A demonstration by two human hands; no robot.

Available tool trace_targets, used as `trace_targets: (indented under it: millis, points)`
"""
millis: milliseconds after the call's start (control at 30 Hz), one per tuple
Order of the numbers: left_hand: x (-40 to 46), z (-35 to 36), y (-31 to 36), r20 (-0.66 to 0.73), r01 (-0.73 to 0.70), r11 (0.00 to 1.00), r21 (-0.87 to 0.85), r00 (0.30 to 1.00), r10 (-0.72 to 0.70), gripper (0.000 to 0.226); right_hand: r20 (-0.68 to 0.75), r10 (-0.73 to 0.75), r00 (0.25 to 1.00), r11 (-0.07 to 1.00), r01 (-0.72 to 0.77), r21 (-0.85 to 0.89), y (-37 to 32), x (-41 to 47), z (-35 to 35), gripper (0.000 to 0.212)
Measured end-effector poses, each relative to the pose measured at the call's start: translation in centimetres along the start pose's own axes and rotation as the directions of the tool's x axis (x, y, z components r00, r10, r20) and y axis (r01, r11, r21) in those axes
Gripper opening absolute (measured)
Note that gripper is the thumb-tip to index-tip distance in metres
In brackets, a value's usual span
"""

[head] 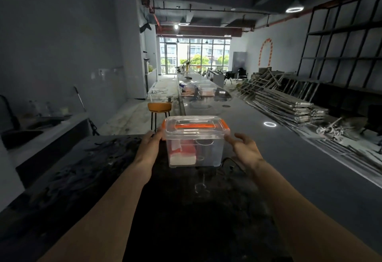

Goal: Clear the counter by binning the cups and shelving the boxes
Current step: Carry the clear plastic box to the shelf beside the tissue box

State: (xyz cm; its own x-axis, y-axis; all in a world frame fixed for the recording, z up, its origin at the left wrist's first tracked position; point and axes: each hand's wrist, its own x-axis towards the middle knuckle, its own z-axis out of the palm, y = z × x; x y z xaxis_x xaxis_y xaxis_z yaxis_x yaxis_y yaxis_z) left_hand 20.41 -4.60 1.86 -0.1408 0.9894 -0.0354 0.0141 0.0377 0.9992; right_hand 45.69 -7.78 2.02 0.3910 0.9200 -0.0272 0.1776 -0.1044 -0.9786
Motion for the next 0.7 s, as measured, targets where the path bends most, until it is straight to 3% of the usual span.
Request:
trace_targets:
  millis: [167, 300, 433, 500, 600, 700]
  points:
    - [1.3, 1.1, 0.0, 0.045, 0.059, 0.998, -0.03, 0.997, -0.057, 0.091, 0.078, -0.005, 0.997, 0.984, -0.009, 0.178, 0.7, 2.3, 0.9, 0.078]
    - [1.1, 1.7, -0.1, 0.099, 0.03, 0.997, -0.071, 0.995, -0.023, 0.05, 0.081, 0.026, 0.996, 0.961, -0.048, 0.272, 0.9, 3.1, 1.6, 0.079]
    - [0.2, 1.0, -0.7, -0.018, 0.018, 0.996, -0.083, 1.0, -0.019, 0.038, 0.024, 0.023, 0.999, 0.993, -0.025, 0.113, 0.4, 2.2, 1.8, 0.085]
    - [-0.8, 0.4, -0.7, -0.048, 0.019, 0.997, -0.075, 0.999, -0.023, 0.039, -0.001, 0.011, 1.0, 0.999, -0.011, 0.034, 0.0, 1.2, 1.6, 0.076]
    - [-2.4, -0.7, -0.6, -0.042, 0.022, 0.999, -0.032, 0.999, -0.023, 0.05, -0.034, 0.006, 0.999, 0.996, -0.009, -0.092, -0.8, -0.3, 1.6, 0.052]
    - [-4.3, -1.9, -0.6, -0.075, 0.04, 0.999, -0.03, 0.996, -0.042, 0.065, -0.068, -0.002, 0.998, 0.988, -0.009, -0.156, -1.1, -2.1, 2.0, 0.047]
